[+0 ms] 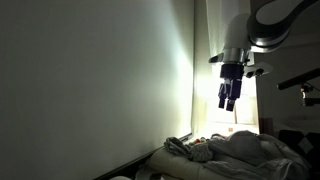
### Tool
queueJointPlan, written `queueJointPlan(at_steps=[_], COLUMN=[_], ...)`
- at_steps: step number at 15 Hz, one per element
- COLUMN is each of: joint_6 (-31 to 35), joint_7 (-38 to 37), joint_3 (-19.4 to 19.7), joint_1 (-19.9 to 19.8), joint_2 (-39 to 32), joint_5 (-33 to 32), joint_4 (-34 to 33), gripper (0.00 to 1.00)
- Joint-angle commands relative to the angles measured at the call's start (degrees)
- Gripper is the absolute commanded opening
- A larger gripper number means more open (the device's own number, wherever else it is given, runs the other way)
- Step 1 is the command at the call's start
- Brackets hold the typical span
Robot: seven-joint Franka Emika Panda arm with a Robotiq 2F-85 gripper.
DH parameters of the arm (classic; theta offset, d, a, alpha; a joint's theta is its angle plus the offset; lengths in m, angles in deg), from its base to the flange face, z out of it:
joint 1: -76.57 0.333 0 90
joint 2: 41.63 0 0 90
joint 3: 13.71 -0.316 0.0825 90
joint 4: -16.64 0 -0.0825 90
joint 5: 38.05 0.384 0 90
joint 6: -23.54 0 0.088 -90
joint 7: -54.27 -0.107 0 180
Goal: Remove the socks away from the grey bag
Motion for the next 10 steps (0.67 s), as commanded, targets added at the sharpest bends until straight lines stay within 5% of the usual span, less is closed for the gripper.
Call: queueJointPlan(at_steps=[1,10], joint_6=[-4.2,-2.0], joint_7=[0.1,-0.6], joint_3=[0.7,1.2], joint_1=[-0.9,-1.2], joint_2=[-3.5,-4.2], joint_5=[-0.4,-1.1], joint_4=[-5.8,-6.7], gripper=[1.0,1.0])
